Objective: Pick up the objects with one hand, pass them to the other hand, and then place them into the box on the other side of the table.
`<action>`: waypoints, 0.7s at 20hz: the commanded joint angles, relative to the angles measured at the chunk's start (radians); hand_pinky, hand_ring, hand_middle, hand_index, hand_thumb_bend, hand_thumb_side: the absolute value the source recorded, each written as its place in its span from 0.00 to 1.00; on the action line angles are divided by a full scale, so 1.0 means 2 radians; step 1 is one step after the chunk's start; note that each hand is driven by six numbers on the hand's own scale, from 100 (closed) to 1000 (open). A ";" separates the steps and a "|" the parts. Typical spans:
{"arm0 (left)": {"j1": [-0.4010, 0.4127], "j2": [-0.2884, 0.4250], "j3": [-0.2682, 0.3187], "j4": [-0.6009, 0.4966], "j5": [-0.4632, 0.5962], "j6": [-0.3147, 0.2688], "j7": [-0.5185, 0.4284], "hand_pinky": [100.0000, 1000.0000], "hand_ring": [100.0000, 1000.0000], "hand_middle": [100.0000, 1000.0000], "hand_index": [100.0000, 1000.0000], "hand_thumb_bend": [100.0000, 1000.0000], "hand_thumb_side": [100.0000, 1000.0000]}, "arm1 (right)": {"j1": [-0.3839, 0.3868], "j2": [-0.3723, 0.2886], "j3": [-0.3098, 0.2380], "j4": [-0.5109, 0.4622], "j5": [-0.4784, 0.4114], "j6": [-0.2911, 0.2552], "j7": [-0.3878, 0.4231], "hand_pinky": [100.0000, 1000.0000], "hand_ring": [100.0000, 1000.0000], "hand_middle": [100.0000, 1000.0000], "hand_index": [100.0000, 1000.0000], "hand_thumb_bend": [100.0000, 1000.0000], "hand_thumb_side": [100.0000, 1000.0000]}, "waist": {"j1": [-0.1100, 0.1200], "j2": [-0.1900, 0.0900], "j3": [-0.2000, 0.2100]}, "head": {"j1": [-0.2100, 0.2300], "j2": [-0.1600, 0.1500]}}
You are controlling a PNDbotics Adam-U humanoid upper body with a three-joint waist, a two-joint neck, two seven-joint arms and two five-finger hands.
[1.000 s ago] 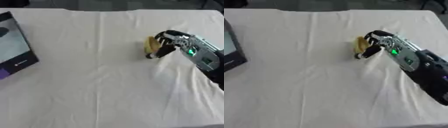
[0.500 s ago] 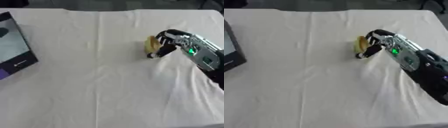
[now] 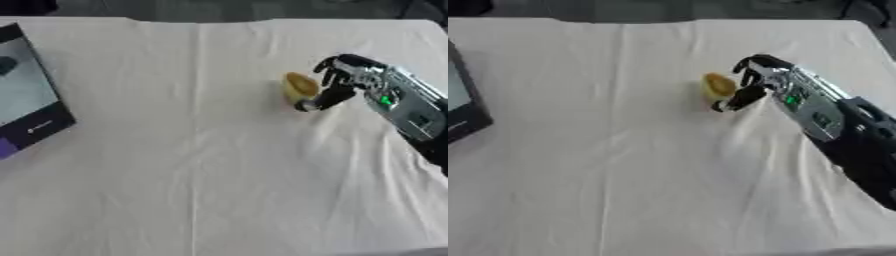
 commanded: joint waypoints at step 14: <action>-0.007 0.005 0.003 -0.005 -0.004 0.000 -0.002 0.78 0.63 0.58 0.67 0.68 0.35 | -0.019 -0.002 0.005 0.017 0.007 -0.002 0.006 0.83 0.69 0.60 0.86 0.53 0.33 | 0.003 -0.003 0.003 | -0.004 0.003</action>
